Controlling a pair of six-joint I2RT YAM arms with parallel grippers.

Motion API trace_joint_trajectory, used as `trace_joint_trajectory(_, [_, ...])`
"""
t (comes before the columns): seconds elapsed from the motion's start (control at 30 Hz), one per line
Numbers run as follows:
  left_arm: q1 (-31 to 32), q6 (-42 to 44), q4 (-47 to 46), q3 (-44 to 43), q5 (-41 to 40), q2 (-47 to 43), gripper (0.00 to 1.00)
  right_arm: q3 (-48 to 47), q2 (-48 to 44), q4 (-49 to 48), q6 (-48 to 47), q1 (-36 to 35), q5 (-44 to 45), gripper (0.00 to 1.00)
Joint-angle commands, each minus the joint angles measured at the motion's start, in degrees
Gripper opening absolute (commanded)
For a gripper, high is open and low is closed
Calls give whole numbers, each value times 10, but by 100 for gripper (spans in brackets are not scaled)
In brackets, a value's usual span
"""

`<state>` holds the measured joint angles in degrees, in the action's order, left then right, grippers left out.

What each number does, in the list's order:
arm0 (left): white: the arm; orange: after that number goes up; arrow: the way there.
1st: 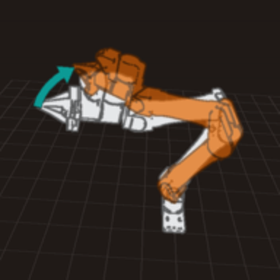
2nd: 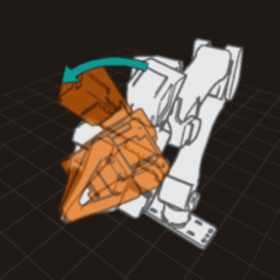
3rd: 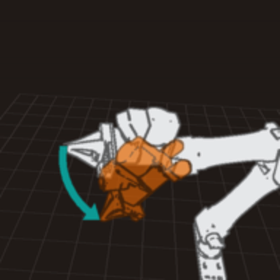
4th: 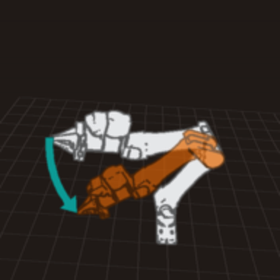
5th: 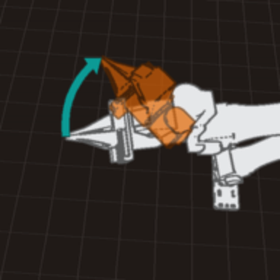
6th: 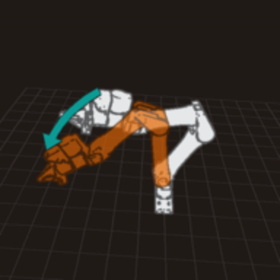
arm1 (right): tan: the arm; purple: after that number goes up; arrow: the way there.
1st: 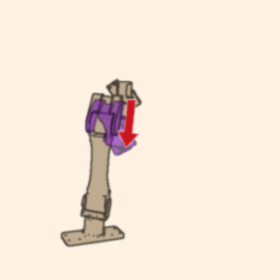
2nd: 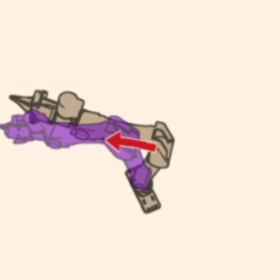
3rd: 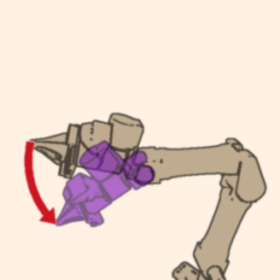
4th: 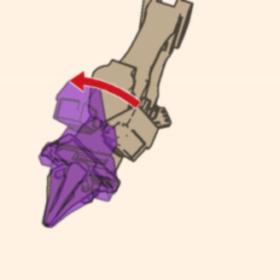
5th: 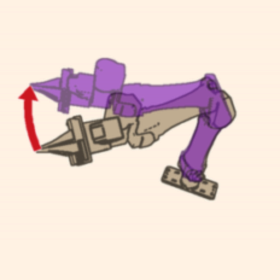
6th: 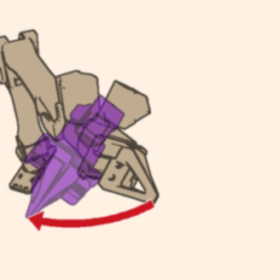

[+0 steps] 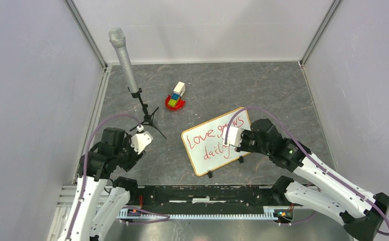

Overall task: Write a sentence on the whiteboard
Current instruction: Close the whiteboard marker at the center of the board.

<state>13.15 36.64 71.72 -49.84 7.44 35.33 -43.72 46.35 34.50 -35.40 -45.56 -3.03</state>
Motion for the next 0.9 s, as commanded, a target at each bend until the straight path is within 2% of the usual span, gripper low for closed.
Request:
trace_joint_trajectory(0.0, [-33,-12,-20,71,-157,-8,56,-30,3,-19,9,3,-9,0])
trace_joint_trajectory(0.07, [-42,-24,-35,99,-181,11,56,-30,6,-20,11,3,-11,0])
trace_joint_trajectory(0.17, [-72,-24,-74,116,-159,46,57,-29,5,-19,11,3,-11,0])
trace_joint_trajectory(0.4, [-212,82,-166,99,-61,185,56,-29,1,-11,11,8,-4,0])
trace_joint_trajectory(0.6, [-224,141,-233,107,2,232,56,-33,6,-9,15,18,-12,0])
trace_joint_trajectory(0.87, [-227,175,-310,110,36,303,54,-26,5,-6,15,25,-17,0])
